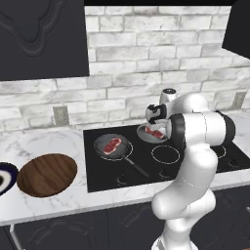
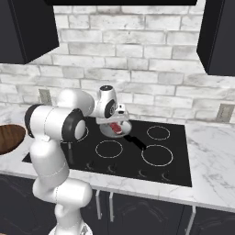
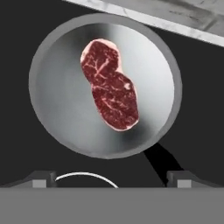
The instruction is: Place one of the steaks on the plate and the other in the bowl. Then place the bowl in the fridge.
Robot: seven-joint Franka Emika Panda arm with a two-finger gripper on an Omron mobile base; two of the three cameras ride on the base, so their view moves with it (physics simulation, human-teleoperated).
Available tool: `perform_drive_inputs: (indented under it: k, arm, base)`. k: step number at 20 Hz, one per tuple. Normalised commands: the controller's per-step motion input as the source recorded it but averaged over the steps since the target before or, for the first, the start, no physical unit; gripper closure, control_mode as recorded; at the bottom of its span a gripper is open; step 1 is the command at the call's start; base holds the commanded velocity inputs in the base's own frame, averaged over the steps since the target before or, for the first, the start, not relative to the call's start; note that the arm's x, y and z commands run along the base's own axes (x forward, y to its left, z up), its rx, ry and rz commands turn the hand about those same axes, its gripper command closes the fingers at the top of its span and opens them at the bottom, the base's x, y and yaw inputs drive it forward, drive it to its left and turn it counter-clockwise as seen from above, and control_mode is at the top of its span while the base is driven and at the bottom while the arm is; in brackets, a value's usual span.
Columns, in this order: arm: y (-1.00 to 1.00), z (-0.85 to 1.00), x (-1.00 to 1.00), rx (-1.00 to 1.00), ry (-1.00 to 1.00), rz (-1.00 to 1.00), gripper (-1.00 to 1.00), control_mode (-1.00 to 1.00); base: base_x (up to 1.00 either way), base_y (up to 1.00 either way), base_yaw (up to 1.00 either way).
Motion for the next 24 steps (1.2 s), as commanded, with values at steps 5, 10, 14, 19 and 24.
perform_drive_inputs:
  k: [5,10,14,19,24]
  arm:
    - [-0.09,-0.19,0.26,0.0,0.0,0.05,-1.0,-1.0]
    - [0.0,-0.14,0.31,0.0,0.0,0.08,-1.0,-1.0]
    - [0.0,-0.18,0.36,0.0,0.0,0.06,-1.0,-1.0]
    - [0.0,-0.24,0.14,0.0,0.0,0.04,-1.0,-1.0]
    - [0.0,-0.27,0.1,0.0,0.02,0.02,-1.0,-1.0]
  base:
    - [0.0,0.0,0.0]
    - [0.0,0.0,0.0]
    - [0.0,0.0,0.0]
    - [0.0,0.0,0.0]
    - [0.0,0.0,0.0]
